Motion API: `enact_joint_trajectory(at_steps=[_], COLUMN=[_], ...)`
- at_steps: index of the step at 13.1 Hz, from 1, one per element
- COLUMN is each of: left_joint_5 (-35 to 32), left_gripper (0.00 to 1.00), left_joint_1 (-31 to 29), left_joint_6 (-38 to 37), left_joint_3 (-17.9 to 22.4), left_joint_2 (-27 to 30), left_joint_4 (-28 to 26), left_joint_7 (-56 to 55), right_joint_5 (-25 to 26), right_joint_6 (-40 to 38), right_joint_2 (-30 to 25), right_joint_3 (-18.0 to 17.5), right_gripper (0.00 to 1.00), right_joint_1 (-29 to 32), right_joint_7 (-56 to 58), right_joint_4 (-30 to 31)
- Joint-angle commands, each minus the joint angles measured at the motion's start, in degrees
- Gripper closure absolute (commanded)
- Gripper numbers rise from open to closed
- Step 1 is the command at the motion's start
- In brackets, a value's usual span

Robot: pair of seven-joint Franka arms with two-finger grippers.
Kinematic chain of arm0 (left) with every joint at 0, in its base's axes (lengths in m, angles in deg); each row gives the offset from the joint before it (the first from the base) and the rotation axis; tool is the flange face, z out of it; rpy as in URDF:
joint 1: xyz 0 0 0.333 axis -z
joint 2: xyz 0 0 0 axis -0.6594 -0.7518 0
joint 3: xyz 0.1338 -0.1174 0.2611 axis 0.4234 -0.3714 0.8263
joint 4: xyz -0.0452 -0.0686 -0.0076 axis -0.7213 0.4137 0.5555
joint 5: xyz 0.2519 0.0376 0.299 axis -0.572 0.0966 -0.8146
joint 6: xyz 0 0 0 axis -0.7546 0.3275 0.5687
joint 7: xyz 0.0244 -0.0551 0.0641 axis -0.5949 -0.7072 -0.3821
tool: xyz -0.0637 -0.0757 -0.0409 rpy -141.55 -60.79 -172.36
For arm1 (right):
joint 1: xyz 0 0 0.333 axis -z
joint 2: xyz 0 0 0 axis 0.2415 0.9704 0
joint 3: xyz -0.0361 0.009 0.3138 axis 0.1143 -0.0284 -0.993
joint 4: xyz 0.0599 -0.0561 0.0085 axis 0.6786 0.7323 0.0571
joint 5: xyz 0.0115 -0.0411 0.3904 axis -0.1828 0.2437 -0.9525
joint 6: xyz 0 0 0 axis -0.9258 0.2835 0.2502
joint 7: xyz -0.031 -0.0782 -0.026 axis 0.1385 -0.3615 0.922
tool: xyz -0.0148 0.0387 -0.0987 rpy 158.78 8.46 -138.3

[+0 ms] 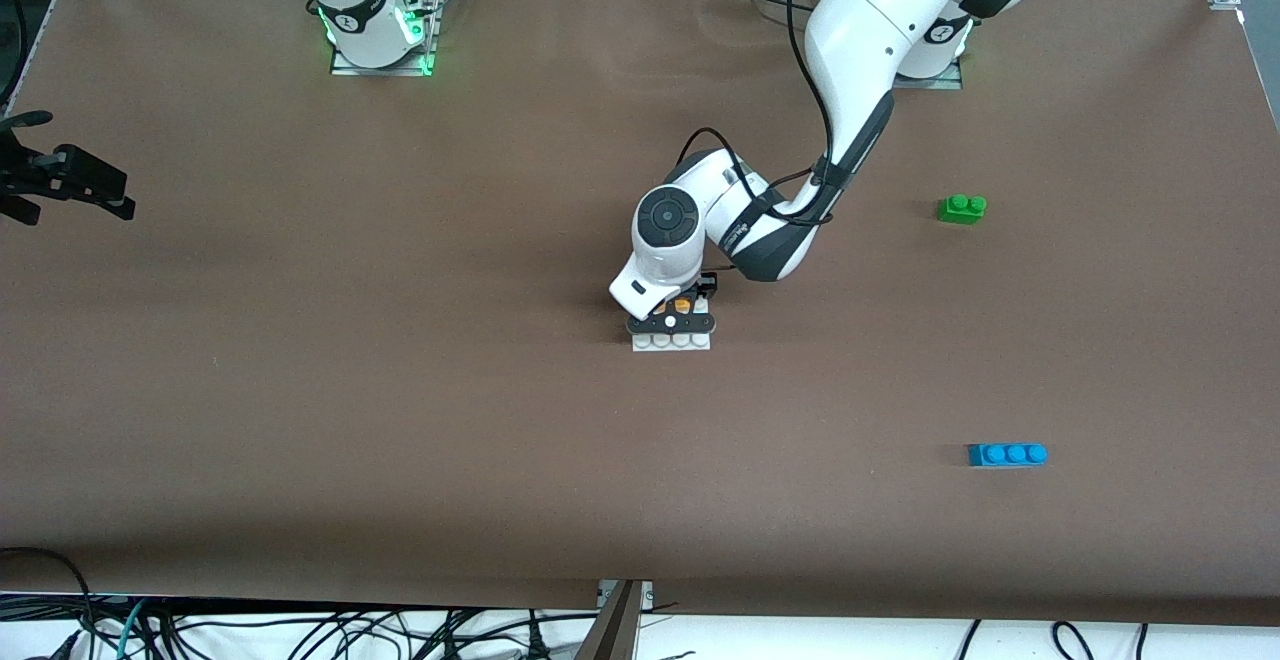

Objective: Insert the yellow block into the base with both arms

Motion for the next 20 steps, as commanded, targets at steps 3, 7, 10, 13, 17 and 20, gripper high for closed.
enact_joint_trajectory(at_steps=[3,7,10,13,17,20], left_joint_5=[-1.6,-0.9,3.8,4.1,8.9,8.4], left_gripper=[0.00,0.00,0.00,0.00,0.00,0.00], left_joint_1=[0.3,-1.8,-8.2,-14.5,-22.6,-28.2], left_joint_6=[-2.9,-12.1,-20.9,-28.8,-37.4,-39.7], left_joint_3=[0.3,0.2,-0.1,-0.1,0.4,3.7], left_joint_2=[0.7,7.8,16.5,23.2,32.2,38.5], left_joint_4=[1.8,2.3,2.2,2.3,0.8,-3.3], left_joint_7=[-0.8,-0.9,1.0,5.1,20.7,33.9], right_joint_5=[0.4,0.5,0.6,0.7,0.6,0.7], right_joint_6=[-0.3,-0.3,-0.2,-0.2,-0.2,-0.3], right_joint_2=[-0.8,-0.8,-0.8,-0.8,-0.7,-0.7], right_joint_3=[-0.6,-0.6,-0.5,-0.5,-0.6,-0.6], right_gripper=[0.00,0.00,0.00,0.00,0.00,0.00], right_joint_1=[0.5,0.5,0.5,0.6,0.6,0.4], right_joint_7=[0.3,0.3,0.3,0.4,0.4,0.3], right_joint_4=[0.9,0.9,0.9,0.9,0.9,0.9])
